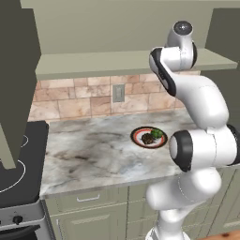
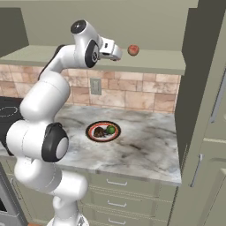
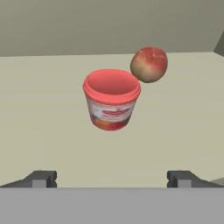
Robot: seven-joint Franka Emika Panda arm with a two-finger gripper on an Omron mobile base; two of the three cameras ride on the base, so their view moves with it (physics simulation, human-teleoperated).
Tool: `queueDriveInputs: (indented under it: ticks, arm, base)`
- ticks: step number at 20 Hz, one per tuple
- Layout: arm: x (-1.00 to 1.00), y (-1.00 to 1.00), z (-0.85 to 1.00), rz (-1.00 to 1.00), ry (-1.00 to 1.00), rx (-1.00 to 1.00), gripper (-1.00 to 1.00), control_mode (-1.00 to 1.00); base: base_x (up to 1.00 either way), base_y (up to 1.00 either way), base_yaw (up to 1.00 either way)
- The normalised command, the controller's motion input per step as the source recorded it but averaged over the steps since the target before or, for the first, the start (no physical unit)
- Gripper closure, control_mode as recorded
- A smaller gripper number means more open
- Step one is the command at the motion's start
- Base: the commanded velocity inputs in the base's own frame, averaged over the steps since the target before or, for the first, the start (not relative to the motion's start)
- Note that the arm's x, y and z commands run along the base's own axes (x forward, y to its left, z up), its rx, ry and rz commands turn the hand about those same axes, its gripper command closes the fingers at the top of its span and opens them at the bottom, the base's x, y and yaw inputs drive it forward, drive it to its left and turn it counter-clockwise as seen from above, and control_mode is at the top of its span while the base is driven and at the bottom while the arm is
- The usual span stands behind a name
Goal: Pick the avocado and bread from the counter and place them on the plate. Then pick the jam from the cabinet and place it next to the plate. Lastly close the cabinet door.
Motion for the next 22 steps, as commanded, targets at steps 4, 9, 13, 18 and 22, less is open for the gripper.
queueDriveInputs:
  ticks: [4,9,13,18,22]
  arm:
    - [0.16,-0.05,-0.02,0.00,0.00,0.00,-1.00,-1.00]
    - [0.18,-0.10,0.00,0.00,0.00,0.00,-1.00,-1.00]
    - [0.21,-0.10,0.00,0.00,0.00,0.00,-1.00,-1.00]
    - [0.19,-0.01,0.00,0.00,0.00,0.00,-1.00,-1.00]
    - [0.22,0.00,0.00,0.00,0.00,0.00,-1.00,-1.00]
  base:
    - [0.00,0.00,0.00]
    - [0.00,0.00,0.00]
    - [0.00,0.00,0.00]
    - [0.00,0.00,0.00]
    - [0.00,0.00,0.00]
